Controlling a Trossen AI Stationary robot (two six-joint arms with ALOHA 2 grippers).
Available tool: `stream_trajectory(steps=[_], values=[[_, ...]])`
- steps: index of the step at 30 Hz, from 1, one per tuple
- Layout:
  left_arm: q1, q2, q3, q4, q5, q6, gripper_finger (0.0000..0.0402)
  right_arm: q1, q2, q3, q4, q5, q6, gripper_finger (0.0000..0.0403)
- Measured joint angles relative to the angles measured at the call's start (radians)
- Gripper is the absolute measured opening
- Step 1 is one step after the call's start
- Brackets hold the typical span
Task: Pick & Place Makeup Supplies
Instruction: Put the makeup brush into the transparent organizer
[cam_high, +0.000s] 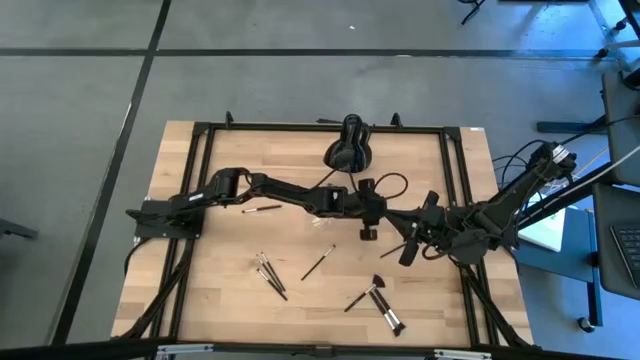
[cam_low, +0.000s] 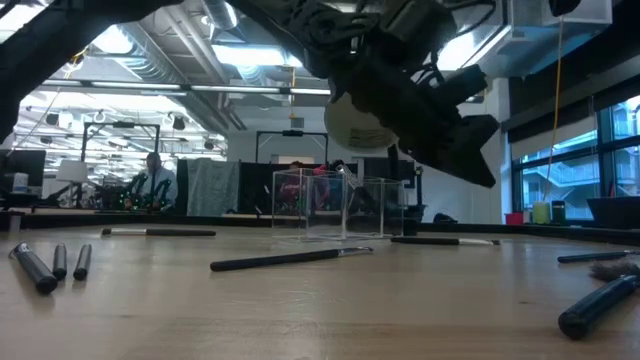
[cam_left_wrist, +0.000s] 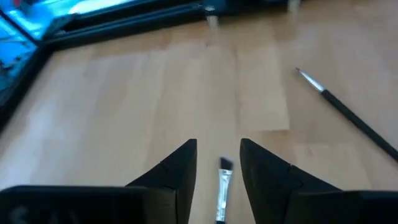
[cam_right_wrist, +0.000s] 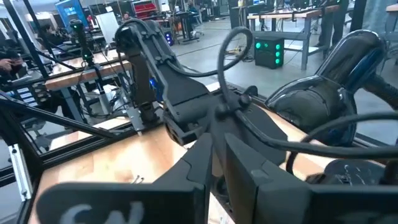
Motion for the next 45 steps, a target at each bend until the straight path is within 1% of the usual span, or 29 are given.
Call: stream_trajectory(steps=[4,10,19,22,29,34,36,41,45], values=[[0.008,0.009,0.000,-0.040,0.045,0.014,0.0129,0.009,0.000,0.000,0.000,0.001,0.018,0.0040],[0.026,0.037,0.000,-0.093,0.037,0.028,0.0136,0.024,0.003,0.000,0.000,0.001,0.030,0.0040],[0.034,0.048,0.001,-0.151,0.027,0.051,0.0128,0.040,0.010,-0.001,-0.001,0.002,0.051,0.0040],[0.034,0.049,0.000,-0.196,0.061,0.049,0.0124,0.043,0.010,-0.001,-0.001,0.002,0.051,0.0040],[0.033,0.049,0.001,-0.238,0.080,0.049,0.0113,0.050,0.010,-0.001,0.000,0.002,0.048,0.0040],[0.034,0.049,0.001,-0.245,0.107,0.050,0.0094,0.050,0.010,-0.001,0.000,0.002,0.048,0.0040],[0.035,0.049,0.002,-0.249,0.130,0.050,0.0081,0.050,0.010,-0.001,0.000,0.002,0.048,0.0040],[0.034,0.049,0.002,-0.254,0.140,0.050,0.0042,0.050,0.010,-0.001,0.000,0.002,0.048,0.0040],[0.033,0.047,0.002,-0.256,0.158,0.040,0.0024,0.050,0.010,-0.001,-0.006,0.002,0.048,0.0040]])
